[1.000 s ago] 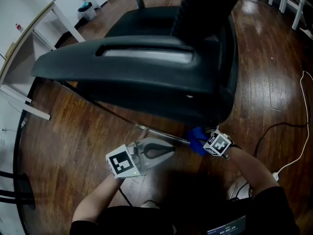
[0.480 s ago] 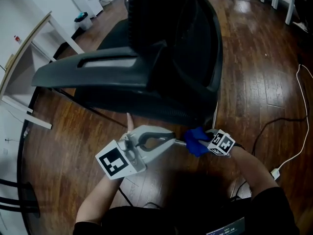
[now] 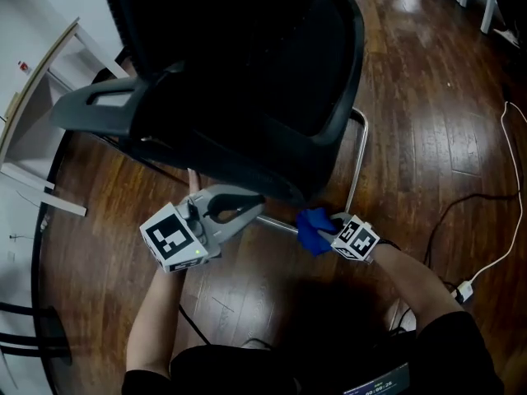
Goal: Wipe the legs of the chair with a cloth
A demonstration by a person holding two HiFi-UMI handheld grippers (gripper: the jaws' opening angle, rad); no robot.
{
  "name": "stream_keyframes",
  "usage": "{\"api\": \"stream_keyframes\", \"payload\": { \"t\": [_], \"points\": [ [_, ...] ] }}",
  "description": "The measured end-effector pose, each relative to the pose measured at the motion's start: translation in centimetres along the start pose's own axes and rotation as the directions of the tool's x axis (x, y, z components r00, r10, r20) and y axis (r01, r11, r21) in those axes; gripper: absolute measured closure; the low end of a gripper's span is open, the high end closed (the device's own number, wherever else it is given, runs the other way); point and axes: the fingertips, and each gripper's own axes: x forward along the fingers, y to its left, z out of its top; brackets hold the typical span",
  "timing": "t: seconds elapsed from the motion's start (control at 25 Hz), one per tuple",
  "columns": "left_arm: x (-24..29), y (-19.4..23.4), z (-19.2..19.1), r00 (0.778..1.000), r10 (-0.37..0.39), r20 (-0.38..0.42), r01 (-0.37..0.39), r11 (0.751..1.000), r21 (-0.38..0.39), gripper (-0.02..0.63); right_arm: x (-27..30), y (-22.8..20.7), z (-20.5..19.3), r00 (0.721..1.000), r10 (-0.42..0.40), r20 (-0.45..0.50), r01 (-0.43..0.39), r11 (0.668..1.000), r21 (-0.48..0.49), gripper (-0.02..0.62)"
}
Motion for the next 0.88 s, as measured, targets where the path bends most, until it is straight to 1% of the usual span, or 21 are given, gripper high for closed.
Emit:
{"api": "stream_keyframes", "payload": {
  "t": [0.04, 0.08, 0.12, 0.2, 0.24, 0.28, 0.32, 0.36, 0.4, 0.48, 0.56, 0.6, 0.68, 0.76, 0.88],
  "points": [
    [-0.2, 0.4, -0.4, 1.0, 0.005, -0.02, -0.005, 1.0, 0.011, 0.604, 0.3, -0.1, 0.3, 1.0, -0.014, -0.011, 0.013, 1.0, -0.019, 0.549],
    [-0.2, 0.4, -0.5, 1.0, 0.005, -0.018, -0.005, 1.0, 0.013, 0.604, 0.4, -0.4, 0.3, 0.999, -0.031, -0.031, 0.03, 0.998, -0.05, 0.549],
    [-0.2, 0.0, -0.3, 1.0, 0.001, 0.007, -0.001, 1.0, 0.006, 0.604, 0.4, -1.2, 0.3, 0.997, -0.059, -0.053, 0.054, 0.995, -0.089, 0.54],
    [-0.1, -1.2, 0.6, 0.995, -0.019, 0.094, 0.021, 1.0, -0.017, 0.604, 0.1, -3.5, 0.0, 0.988, -0.122, -0.099, 0.105, 0.982, -0.159, 0.54],
    [0.0, -1.9, 1.0, 0.991, -0.036, 0.13, 0.039, 0.999, -0.019, 0.604, -0.3, -4.4, -0.3, 0.983, -0.131, -0.127, 0.104, 0.975, -0.197, 0.541],
    [0.3, -2.5, 1.3, 0.987, -0.057, 0.148, 0.06, 0.998, -0.013, 0.604, -0.6, -4.7, -0.7, 0.982, -0.115, -0.153, 0.076, 0.969, -0.236, 0.541],
    [0.8, -3.1, 1.4, 0.986, -0.077, 0.149, 0.079, 0.997, -0.003, 0.604, -0.8, -4.5, -1.0, 0.982, -0.079, -0.171, 0.033, 0.965, -0.259, 0.543],
    [1.2, -3.4, 1.4, 0.985, -0.092, 0.143, 0.092, 0.996, 0.004, 0.604, -0.9, -4.1, -1.2, 0.983, -0.037, -0.182, -0.01, 0.967, -0.254, 0.546],
    [1.6, -3.5, 1.5, 0.984, -0.098, 0.146, 0.099, 0.995, 0.003, 0.604, -0.9, -3.6, -1.3, 0.982, 0.003, -0.188, -0.047, 0.972, -0.229, 0.548],
    [1.8, -3.4, 2.3, 0.977, -0.088, 0.196, 0.094, 0.995, -0.022, 0.604, -0.7, -2.1, -1.2, 0.979, 0.069, -0.191, -0.105, 0.977, -0.183, 0.551],
    [1.3, -3.3, 3.2, 0.966, -0.072, 0.247, 0.086, 0.995, -0.047, 0.604, -0.5, -0.5, -1.1, 0.975, 0.121, -0.188, -0.155, 0.972, -0.176, 0.554],
    [1.2, -3.3, 3.3, 0.965, -0.065, 0.254, 0.08, 0.996, -0.049, 0.604, -0.5, 0.1, -1.0, 0.973, 0.14, -0.186, -0.173, 0.969, -0.174, 0.555],
    [1.3, -3.2, 3.0, 0.97, -0.054, 0.236, 0.064, 0.997, -0.036, 0.604, -0.5, 0.8, -1.0, 0.972, 0.157, -0.178, -0.187, 0.968, -0.167, 0.557],
    [1.3, -3.1, 2.5, 0.976, -0.051, 0.212, 0.056, 0.998, -0.018, 0.604, -0.5, 1.3, -0.8, 0.975, 0.161, -0.155, -0.184, 0.972, -0.146, 0.557],
    [0.7, -3.0, 2.8, 0.974, -0.048, 0.224, 0.053, 0.998, -0.016, 0.604, -0.5, 2.1, -0.5, 0.977, 0.165, -0.134, -0.181, 0.976, -0.124, 0.555]
  ]
}}
